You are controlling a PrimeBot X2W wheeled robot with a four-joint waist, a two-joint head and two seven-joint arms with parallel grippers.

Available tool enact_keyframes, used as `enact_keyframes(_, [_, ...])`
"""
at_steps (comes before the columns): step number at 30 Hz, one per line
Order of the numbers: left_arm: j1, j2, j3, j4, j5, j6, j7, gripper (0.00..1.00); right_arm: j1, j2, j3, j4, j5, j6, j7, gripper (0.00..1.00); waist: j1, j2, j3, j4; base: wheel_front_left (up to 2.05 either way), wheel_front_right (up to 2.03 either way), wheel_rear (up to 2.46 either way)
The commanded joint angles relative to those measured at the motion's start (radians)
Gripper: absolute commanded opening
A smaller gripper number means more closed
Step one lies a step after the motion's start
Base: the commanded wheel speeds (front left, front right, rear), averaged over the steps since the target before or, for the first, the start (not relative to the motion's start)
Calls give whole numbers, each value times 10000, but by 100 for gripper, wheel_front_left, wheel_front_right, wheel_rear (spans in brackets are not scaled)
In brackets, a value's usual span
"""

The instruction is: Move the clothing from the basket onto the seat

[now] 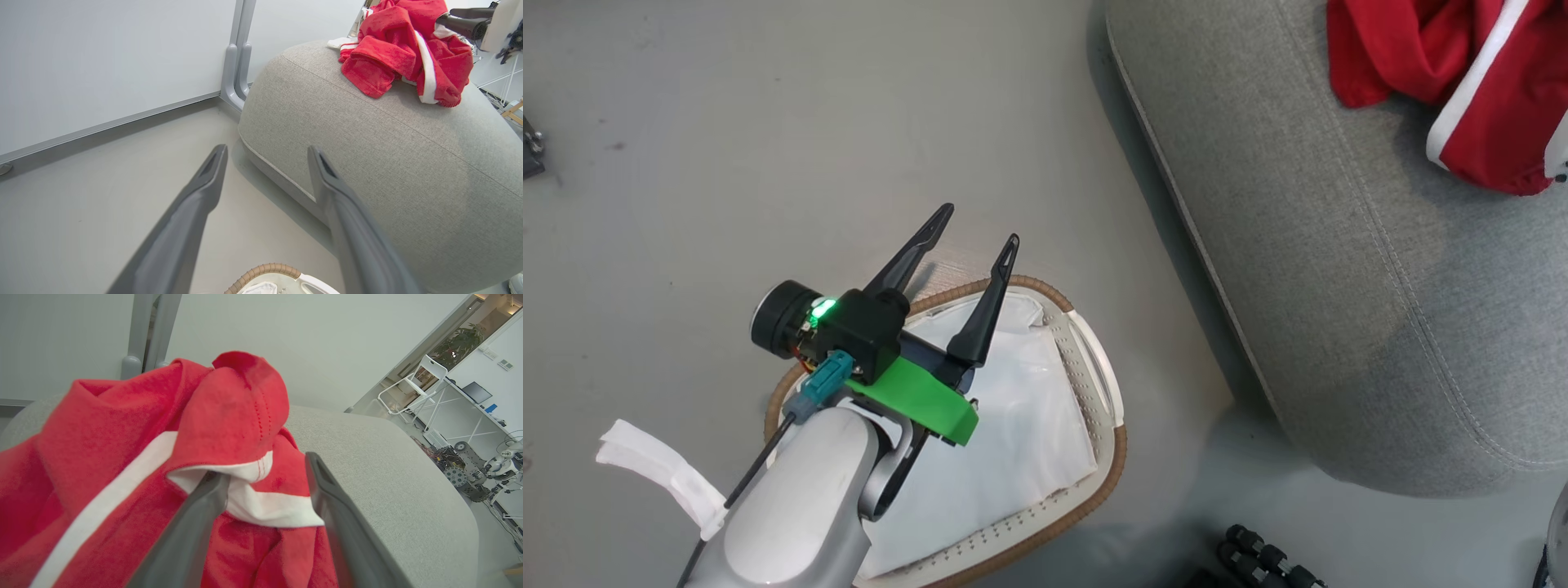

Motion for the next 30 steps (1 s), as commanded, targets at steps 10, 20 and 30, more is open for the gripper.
enact_keyframes(10, [589, -667, 734, 170, -183, -34, -3, 100, 1122, -133, 591, -55, 454, -14, -51, 100, -1, 0, -1747, 377, 0, 0, 0])
enact_keyframes(20, [1411, -1277, 1847, 486, -169, -43, -5, 100, 655, -325, 1678, 150, 805, -14, -52, 100, -1, 0, -3502, 1376, 0, 0, 0])
enact_keyframes(30, [2048, -1539, 3175, 543, -166, -40, -3, 100, 1293, 538, 2204, -428, 1696, -15, -52, 100, -1, 0, -4326, 2333, 0, 0, 0])
